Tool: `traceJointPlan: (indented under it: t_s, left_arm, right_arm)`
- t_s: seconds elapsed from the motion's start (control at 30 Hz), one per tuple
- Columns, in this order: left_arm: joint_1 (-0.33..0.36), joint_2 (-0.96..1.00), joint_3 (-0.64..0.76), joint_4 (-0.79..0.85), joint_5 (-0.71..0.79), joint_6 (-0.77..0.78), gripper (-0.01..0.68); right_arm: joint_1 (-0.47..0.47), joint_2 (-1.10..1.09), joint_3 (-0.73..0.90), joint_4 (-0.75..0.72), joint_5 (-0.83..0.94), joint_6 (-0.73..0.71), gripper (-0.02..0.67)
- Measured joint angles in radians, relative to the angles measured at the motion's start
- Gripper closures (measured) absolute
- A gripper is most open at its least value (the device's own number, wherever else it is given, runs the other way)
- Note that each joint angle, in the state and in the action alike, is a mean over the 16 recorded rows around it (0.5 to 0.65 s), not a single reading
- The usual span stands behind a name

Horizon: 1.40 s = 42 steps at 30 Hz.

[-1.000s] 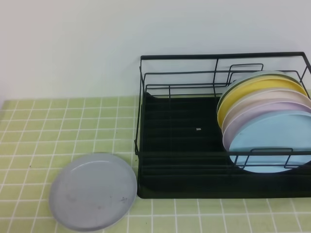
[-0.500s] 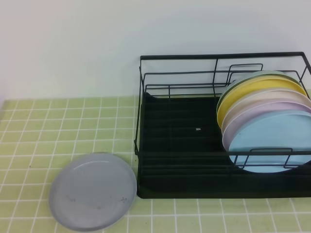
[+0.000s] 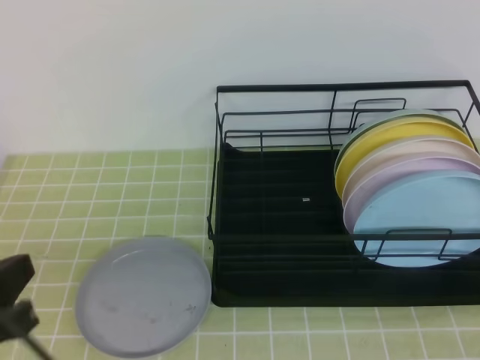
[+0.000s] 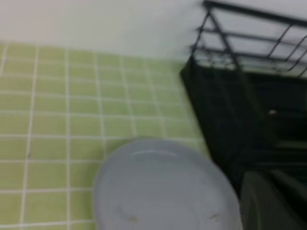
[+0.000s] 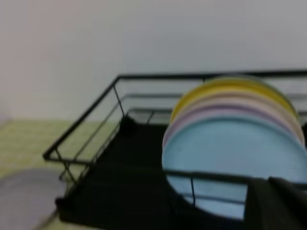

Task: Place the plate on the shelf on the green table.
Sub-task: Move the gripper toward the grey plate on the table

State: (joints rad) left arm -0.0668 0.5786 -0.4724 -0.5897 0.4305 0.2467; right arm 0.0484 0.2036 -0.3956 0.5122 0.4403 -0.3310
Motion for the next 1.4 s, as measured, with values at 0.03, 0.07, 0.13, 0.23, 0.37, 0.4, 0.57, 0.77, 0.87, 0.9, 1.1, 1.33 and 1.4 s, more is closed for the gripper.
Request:
traceJointPlan:
  t_s: [0.03,0.07,0.13,0.23,0.37,0.4,0.57,0.77,0.87,0.9,1.1,1.33,1.4]
  left_arm:
    - [0.0,0.039,-0.016,0.025,0.007,-0.006,0.675]
    - [0.0,0.076,-0.032,0.047,0.013,-0.012,0.675]
    - [0.0,0.151,-0.061,0.087,0.021,-0.021,0.675]
    - [0.001,0.26,-0.104,0.129,0.034,-0.028,0.675]
    - [0.002,0.388,-0.163,0.161,0.067,-0.007,0.675]
    - [0.004,0.418,-0.179,0.165,0.079,0.003,0.675]
    - [0.038,0.549,-0.267,0.132,0.169,0.086,0.675]
    - [0.147,0.675,-0.381,-0.001,0.326,0.237,0.675]
    - [0.209,0.73,-0.425,-0.062,0.396,0.303,0.675]
    - [0.228,0.747,-0.438,-0.08,0.416,0.322,0.675]
    - [0.314,0.85,-0.481,-0.16,0.48,0.392,0.673]
    - [0.323,0.965,-0.486,-0.133,0.458,0.377,0.613]
    - [0.322,0.996,-0.487,-0.132,0.448,0.371,0.578]
  right_arm:
    - [0.0,0.023,-0.003,0.005,0.025,-0.008,0.651]
    - [0.0,0.05,-0.008,0.008,0.05,-0.017,0.651]
    - [0.0,0.112,-0.021,0.01,0.103,-0.04,0.651]
    - [0.0,0.223,-0.051,0.004,0.178,-0.082,0.651]
    - [0.0,0.375,-0.107,0.001,0.265,-0.133,0.651]
    - [0.0,0.411,-0.124,0.002,0.284,-0.145,0.651]
    - [0.0,0.575,-0.205,0.035,0.364,-0.224,0.651]
    - [0.0,0.696,-0.27,0.131,0.42,-0.326,0.651]
    - [0.0,0.729,-0.284,0.184,0.43,-0.375,0.651]
    - [0.0,0.737,-0.287,0.201,0.432,-0.39,0.651]
    - [0.001,0.761,-0.292,0.277,0.44,-0.454,0.651]
    - [0.001,0.764,-0.292,0.314,0.452,-0.474,0.651]
    - [0.001,0.765,-0.292,0.319,0.457,-0.474,0.651]
